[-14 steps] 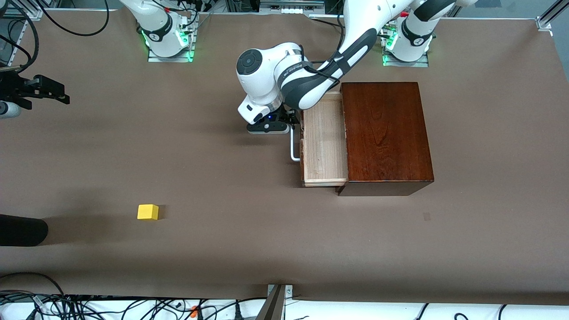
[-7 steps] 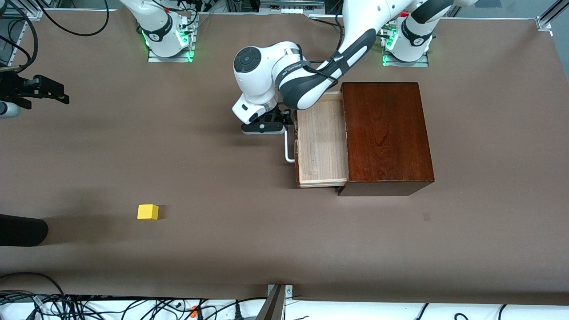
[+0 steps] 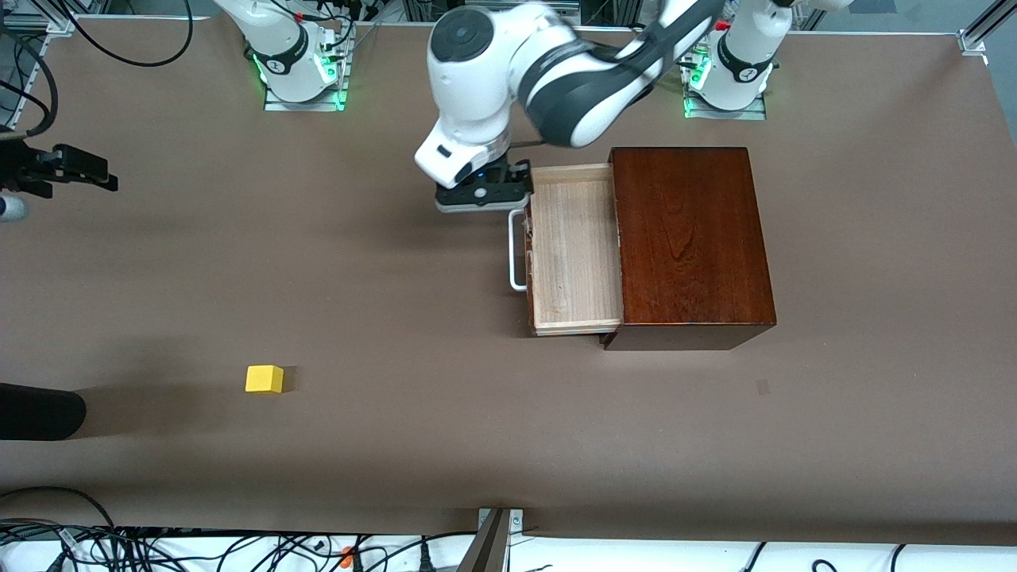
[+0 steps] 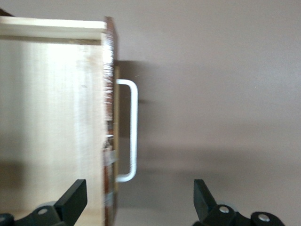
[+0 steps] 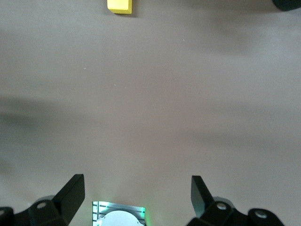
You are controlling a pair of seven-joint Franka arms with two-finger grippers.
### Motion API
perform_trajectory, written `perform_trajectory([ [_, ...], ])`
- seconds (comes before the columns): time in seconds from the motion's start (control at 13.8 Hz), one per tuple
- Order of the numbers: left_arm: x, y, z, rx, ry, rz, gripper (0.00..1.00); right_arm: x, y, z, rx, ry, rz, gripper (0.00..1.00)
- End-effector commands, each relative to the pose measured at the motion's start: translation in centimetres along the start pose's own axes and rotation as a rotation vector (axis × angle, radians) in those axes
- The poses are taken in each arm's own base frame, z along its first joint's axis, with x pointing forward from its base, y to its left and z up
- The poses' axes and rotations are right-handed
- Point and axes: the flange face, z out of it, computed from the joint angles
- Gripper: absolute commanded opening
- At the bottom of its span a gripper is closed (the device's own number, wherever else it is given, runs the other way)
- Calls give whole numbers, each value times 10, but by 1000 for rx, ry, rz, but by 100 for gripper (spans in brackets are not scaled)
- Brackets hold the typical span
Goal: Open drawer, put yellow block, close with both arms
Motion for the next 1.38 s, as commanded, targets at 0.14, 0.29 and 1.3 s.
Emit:
perform_trajectory([
  [0.14, 52, -178, -116, -66, -61, 5, 100, 46, 10, 33, -20, 66, 3, 100],
  [0.29, 65, -251, -142, -78, -54, -9, 100, 76, -2, 47, -43, 146, -14, 100],
  [1.3, 101, -490, -147, -73, -82, 63, 100, 227, -88, 285, -65, 447, 27, 100],
])
